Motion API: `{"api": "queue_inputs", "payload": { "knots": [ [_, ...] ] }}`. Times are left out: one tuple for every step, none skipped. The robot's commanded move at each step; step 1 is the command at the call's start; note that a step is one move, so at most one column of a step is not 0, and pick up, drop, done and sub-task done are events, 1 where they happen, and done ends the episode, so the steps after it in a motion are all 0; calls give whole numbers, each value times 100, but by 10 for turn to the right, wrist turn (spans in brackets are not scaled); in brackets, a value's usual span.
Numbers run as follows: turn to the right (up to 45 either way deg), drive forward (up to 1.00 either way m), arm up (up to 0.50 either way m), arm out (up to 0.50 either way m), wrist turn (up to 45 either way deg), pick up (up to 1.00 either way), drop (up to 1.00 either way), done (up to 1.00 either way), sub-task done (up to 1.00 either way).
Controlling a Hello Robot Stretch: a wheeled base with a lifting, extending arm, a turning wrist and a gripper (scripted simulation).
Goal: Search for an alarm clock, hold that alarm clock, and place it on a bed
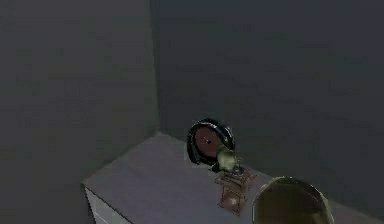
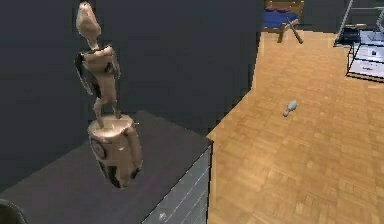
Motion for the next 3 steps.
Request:
{"api": "queue_inputs", "payload": {
  "knots": [
    [-450, 0, 0, 0, 0, 0, 0, 0, 0],
    [-360, 0, 0, 0, 0, 0, 0, 0, 0],
    [0, 0, 50, 0, 0, 0, 0, 0, 0]
  ]
}}
